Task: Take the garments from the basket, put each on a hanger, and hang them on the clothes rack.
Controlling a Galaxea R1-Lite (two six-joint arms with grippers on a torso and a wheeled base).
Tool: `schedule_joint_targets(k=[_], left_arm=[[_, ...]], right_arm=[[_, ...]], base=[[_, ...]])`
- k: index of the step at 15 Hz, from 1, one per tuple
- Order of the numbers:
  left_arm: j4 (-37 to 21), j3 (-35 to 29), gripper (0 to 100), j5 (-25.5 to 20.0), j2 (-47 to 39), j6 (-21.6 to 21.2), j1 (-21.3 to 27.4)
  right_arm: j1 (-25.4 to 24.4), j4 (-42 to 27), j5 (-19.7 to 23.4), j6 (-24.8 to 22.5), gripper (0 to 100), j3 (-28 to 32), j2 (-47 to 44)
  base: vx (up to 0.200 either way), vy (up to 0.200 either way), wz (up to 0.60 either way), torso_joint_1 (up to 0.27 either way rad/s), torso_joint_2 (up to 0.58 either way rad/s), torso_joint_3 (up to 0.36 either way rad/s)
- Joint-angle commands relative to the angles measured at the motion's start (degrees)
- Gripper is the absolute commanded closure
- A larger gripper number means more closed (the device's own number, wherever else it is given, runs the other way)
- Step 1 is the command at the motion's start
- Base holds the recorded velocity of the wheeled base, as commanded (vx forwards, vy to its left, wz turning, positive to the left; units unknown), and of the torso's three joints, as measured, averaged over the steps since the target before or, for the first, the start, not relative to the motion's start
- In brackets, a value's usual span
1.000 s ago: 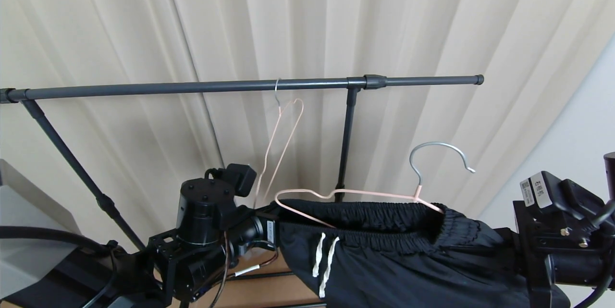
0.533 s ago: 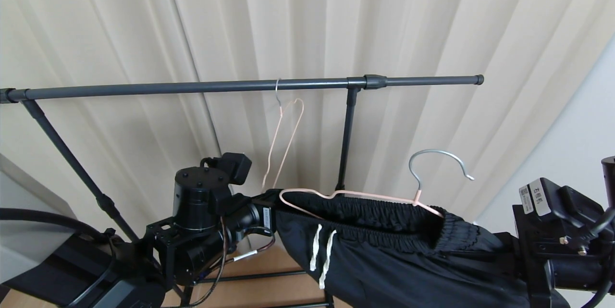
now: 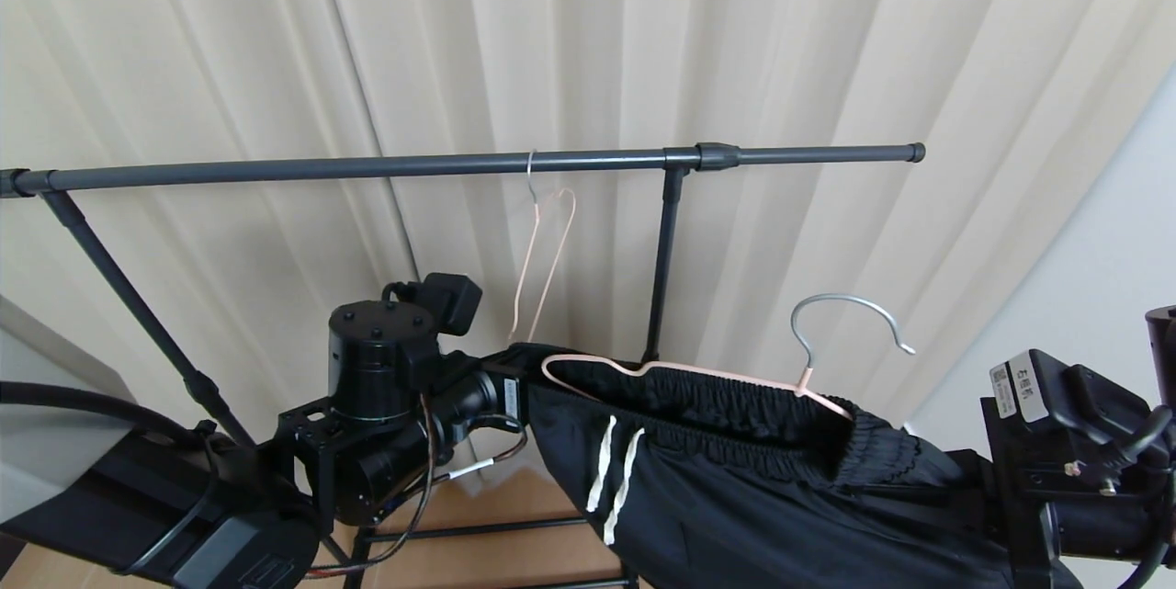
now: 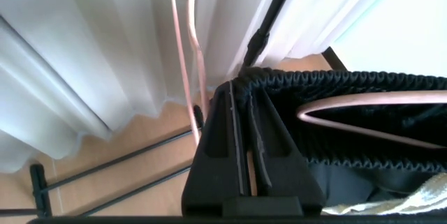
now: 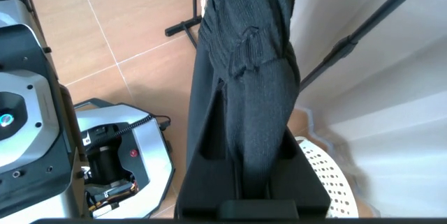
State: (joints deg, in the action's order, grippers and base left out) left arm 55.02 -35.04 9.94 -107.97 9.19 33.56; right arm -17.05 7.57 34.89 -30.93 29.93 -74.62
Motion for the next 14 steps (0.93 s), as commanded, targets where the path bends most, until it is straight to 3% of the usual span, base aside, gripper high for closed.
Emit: schedule_joint_targets(k=[1,4,11,14], left_arm=[[0.0,-0.3,100,0.0,1.1,-0.3,0.0],[0.0,-0.7,100,0.0,1.5,-1.5,0.0],[-0.3,-1.4,100,0.1,5.3,-10.7,3.1],[-4.0,-2.1,100,0.1,8.2,-13.8,5.4]], right_arm=[[0.4,0.0,0.0,0.0,100,0.0,-0.2],[0.4,0.0,0.0,-0.1,100,0.0,-0.2],[0.4,0.3,-4.0,0.2,100,0.7,-2.2],[0.4,0.4,-4.1,0.6,100,1.9,-2.4]], base=[[0.0,0.0,0.0,0.0,0.0,0.0],[0.0,0.0,0.0,0.0,0.0,0.0],[0.0,0.0,0.0,0.0,0.0,0.0],[0.0,0.0,0.0,0.0,0.0,0.0]])
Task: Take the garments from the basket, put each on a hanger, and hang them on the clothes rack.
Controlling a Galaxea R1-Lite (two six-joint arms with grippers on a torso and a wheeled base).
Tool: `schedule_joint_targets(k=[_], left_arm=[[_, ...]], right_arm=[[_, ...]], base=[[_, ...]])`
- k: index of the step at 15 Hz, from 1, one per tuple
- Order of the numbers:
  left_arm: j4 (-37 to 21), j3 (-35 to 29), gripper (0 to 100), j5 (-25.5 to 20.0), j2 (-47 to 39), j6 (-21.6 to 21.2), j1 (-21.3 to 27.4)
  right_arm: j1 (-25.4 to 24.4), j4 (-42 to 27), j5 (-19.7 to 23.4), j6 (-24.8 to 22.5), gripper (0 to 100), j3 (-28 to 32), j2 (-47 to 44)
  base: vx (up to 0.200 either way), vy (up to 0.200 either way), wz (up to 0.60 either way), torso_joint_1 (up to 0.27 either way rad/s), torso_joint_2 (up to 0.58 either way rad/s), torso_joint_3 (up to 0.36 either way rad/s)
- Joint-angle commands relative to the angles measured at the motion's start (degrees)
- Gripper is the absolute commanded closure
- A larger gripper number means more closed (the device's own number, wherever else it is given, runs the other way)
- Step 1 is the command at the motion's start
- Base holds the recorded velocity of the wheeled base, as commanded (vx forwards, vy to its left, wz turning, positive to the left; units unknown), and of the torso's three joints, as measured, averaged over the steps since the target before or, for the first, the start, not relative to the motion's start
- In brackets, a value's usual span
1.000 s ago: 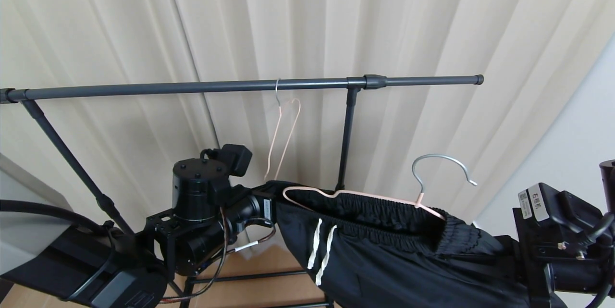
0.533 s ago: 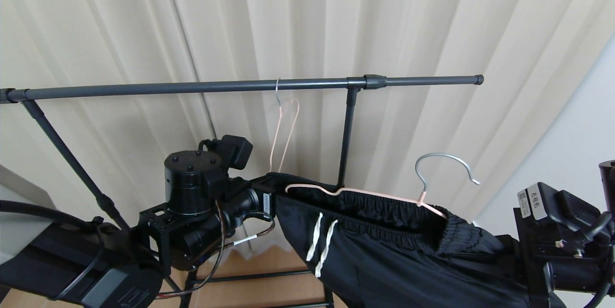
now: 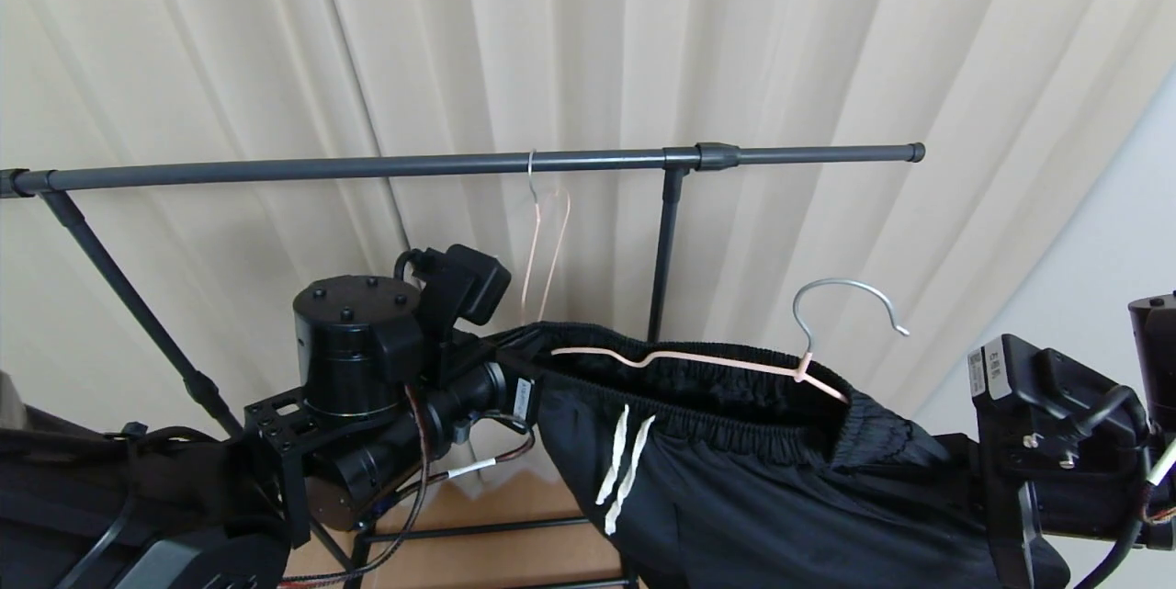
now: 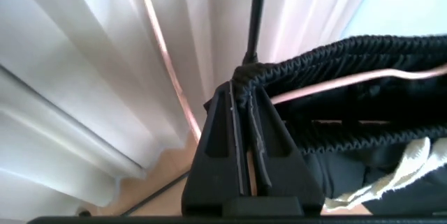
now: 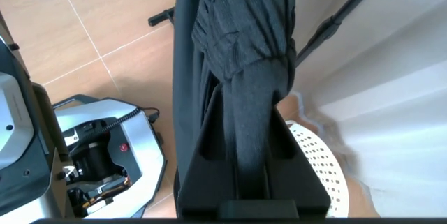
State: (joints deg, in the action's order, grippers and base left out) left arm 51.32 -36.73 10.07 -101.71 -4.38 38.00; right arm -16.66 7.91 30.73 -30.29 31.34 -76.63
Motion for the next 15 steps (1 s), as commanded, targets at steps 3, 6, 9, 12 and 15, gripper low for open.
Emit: schedule_joint_targets(k=[3,6,9,12,15], left_arm=[[-4.9,-2.6,100,0.0,4.5,-0.5,3.0],[-10.1,-5.7,100,0.0,6.4,-0.5,4.0],[-17.4,-9.7,100,0.0,7.9,-0.5,4.7],[-21.2,-12.8,100,0.0,8.0,-0.5,5.9],[-23.0,-14.6,100,0.0,8.0,-0.5,6.0]], right_arm=[[0.0,0.2,-0.9,0.1,100,1.1,-0.3],[-0.2,2.5,-4.2,3.0,100,0.7,-0.3],[-0.7,4.0,-7.0,4.3,100,0.7,-0.4],[-1.5,4.0,-9.8,4.2,100,0.2,-0.8],[-2.2,4.0,-12.0,3.9,100,-0.6,-1.5]], base=[[0.0,0.0,0.0,0.0,0.0,0.0],[0.0,0.0,0.0,0.0,0.0,0.0],[0.0,0.0,0.0,0.0,0.0,0.0],[0.0,0.0,0.0,0.0,0.0,0.0],[0.0,0.0,0.0,0.0,0.0,0.0]])
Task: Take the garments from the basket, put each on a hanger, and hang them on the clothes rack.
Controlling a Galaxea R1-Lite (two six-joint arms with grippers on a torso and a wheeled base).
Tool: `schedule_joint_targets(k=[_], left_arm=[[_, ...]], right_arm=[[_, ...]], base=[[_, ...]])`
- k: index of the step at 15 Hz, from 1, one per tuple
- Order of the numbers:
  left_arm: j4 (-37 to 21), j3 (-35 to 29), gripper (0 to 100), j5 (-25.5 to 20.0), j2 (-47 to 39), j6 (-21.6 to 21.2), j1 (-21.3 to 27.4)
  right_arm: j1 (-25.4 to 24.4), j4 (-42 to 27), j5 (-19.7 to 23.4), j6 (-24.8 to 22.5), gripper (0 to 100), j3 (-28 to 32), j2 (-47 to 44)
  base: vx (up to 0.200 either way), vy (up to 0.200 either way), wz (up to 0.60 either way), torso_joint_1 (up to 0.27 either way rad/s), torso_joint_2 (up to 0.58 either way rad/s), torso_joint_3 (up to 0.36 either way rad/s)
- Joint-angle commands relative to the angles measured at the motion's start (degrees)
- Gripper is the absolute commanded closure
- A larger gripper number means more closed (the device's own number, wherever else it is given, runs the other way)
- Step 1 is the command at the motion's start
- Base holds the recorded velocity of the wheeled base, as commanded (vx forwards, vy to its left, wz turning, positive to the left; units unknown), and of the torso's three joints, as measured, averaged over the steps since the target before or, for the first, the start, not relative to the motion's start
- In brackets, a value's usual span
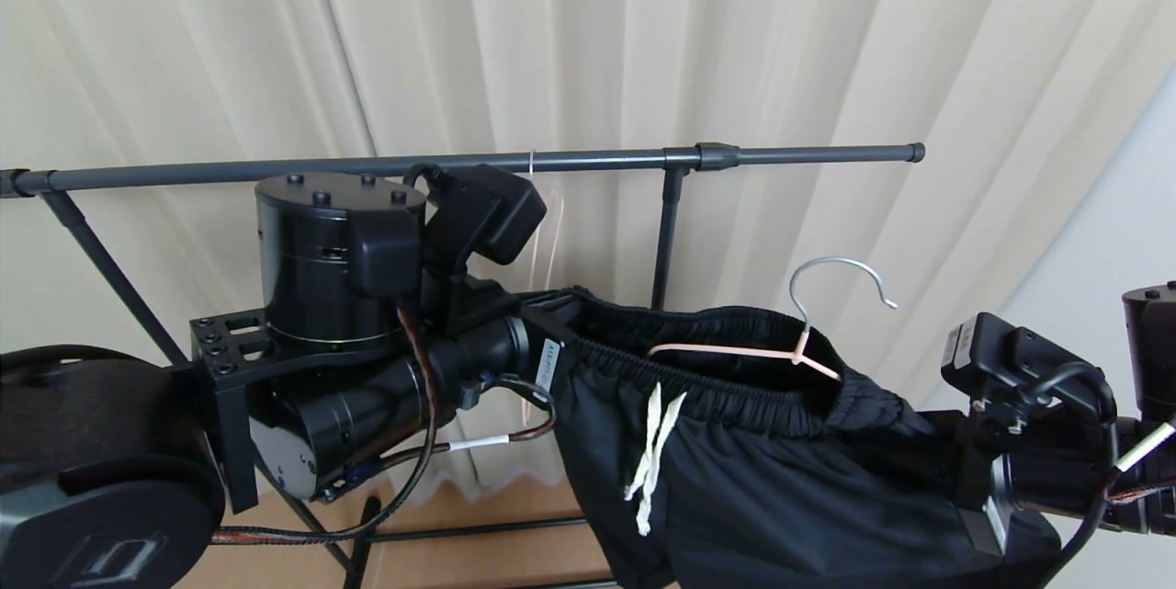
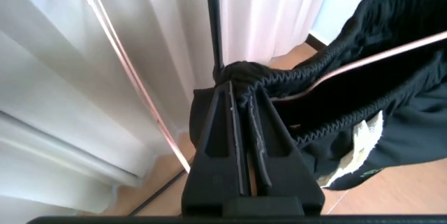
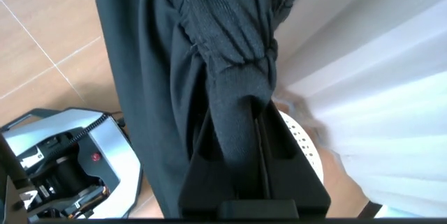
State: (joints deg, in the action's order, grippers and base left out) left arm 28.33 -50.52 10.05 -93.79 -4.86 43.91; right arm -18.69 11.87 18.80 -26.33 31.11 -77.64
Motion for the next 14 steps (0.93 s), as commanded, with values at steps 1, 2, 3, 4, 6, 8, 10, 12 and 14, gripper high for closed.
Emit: schedule_joint_targets(k=[1,2,3,4,6,8,10,12,14], left_arm=[[0.0,-1.2,100,0.1,0.1,0.0,0.1],[-0.1,-1.4,100,0.1,0.1,0.0,0.1],[-0.9,-2.0,100,0.1,0.5,0.0,0.1],[-2.2,-2.9,100,0.1,0.6,0.0,0.2],[-5.1,-5.0,100,0.1,0.7,0.1,1.1],[-7.1,-6.3,100,0.1,0.7,0.1,2.1],[-8.9,-7.8,100,0.1,0.6,0.1,2.5],[-12.0,-8.9,100,0.1,0.6,0.1,2.7],[-14.3,-9.4,100,0.1,0.5,0.4,3.0]], right_arm=[[-0.2,0.0,-0.2,-0.4,100,-0.5,-0.7],[-0.2,0.0,-0.2,-0.4,100,-0.4,-0.8],[-0.3,0.3,-0.2,-0.4,100,-0.3,-1.4],[-0.3,1.2,-0.2,-0.3,100,-0.3,-2.1],[-1.8,4.9,-2.1,0.8,100,-0.3,-4.2],[-4.1,8.4,-4.3,5.7,100,-0.5,-6.2],[-5.5,11.2,-4.6,8.9,100,-0.4,-6.8],[-5.7,14.4,-5.5,11.0,100,-0.5,-7.6],[-6.9,17.1,-6.1,14.3,100,-0.3,-7.8]], base=[[0.0,0.0,0.0,0.0,0.0,0.0],[0.0,0.0,0.0,0.0,0.0,0.0],[0.0,0.0,0.0,0.0,0.0,0.0],[0.0,0.0,0.0,0.0,0.0,0.0],[0.0,0.0,0.0,0.0,0.0,0.0],[0.0,0.0,0.0,0.0,0.0,0.0],[0.0,0.0,0.0,0.0,0.0,0.0],[0.0,0.0,0.0,0.0,0.0,0.0],[0.0,0.0,0.0,0.0,0.0,0.0]])
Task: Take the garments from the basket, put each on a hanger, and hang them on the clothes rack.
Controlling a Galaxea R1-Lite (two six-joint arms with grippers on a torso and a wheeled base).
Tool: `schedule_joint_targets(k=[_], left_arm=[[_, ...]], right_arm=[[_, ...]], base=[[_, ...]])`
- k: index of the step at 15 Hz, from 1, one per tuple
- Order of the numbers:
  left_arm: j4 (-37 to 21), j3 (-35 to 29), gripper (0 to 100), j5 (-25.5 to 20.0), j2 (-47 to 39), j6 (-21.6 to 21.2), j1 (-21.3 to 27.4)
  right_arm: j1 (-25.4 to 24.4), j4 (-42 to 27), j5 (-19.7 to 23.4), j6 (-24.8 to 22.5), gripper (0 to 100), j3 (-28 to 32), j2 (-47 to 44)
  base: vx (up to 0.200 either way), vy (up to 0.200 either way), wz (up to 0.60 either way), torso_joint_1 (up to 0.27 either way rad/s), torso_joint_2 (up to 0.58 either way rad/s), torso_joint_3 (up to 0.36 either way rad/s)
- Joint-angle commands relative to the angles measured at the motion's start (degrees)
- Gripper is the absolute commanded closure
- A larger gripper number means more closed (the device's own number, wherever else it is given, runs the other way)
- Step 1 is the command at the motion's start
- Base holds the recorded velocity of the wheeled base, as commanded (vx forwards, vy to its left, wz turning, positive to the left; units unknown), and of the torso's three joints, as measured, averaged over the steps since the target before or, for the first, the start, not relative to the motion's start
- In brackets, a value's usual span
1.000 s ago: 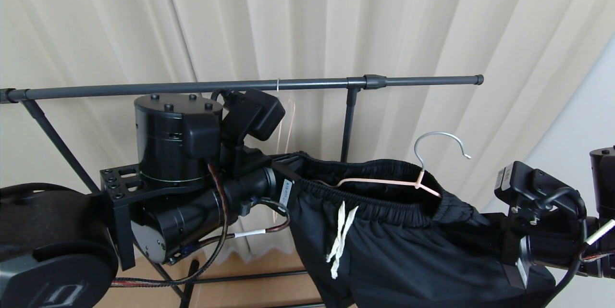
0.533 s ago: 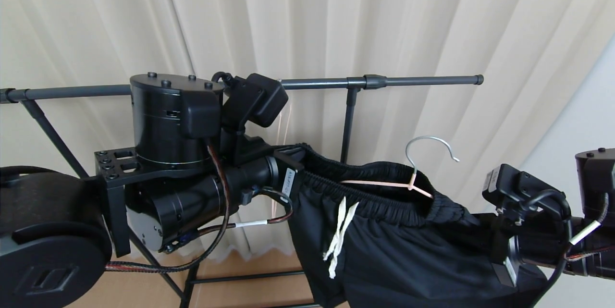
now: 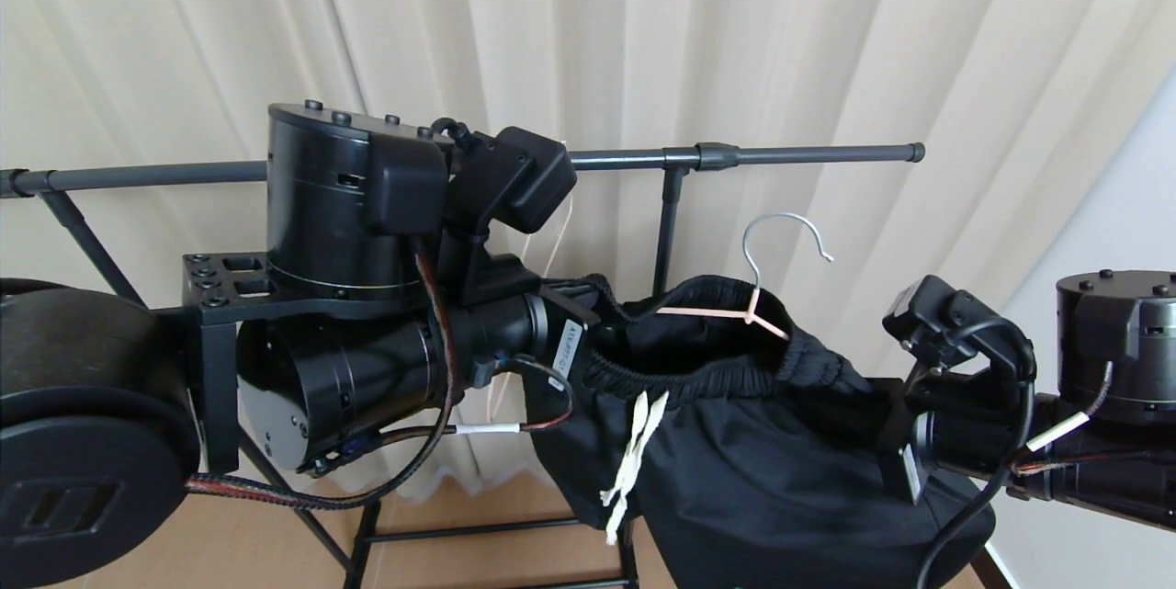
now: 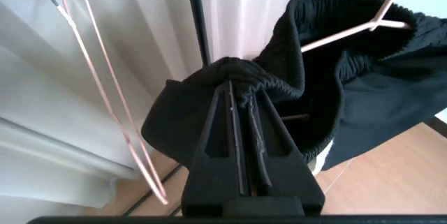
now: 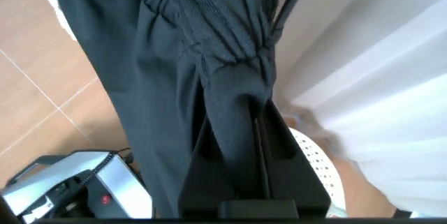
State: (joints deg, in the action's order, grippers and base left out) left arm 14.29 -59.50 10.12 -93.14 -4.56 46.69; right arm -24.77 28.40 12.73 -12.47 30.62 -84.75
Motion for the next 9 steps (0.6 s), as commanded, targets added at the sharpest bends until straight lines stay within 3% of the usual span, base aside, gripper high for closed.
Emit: schedule_joint_targets(k=[1,5,7,9], left_arm=[[-1.7,-1.1,100,0.0,-0.2,0.2,0.6],[-9.3,-7.0,100,0.0,-0.3,4.8,0.6],[-15.8,-12.5,100,0.0,-1.1,10.3,0.6],[-16.9,-13.8,100,0.0,-1.1,11.1,0.4]], right_arm=[[-1.6,2.5,-0.7,2.6,100,0.1,-1.4],[-2.1,6.3,-3.5,3.3,100,-0.7,-2.9],[-2.8,7.7,-3.7,3.3,100,-1.5,-3.7],[-3.3,9.5,-4.3,3.3,100,-1.8,-4.5]], base=[[0.0,0.0,0.0,0.0,0.0,0.0],[0.0,0.0,0.0,0.0,0.0,0.0],[0.0,0.0,0.0,0.0,0.0,0.0],[0.0,0.0,0.0,0.0,0.0,0.0]])
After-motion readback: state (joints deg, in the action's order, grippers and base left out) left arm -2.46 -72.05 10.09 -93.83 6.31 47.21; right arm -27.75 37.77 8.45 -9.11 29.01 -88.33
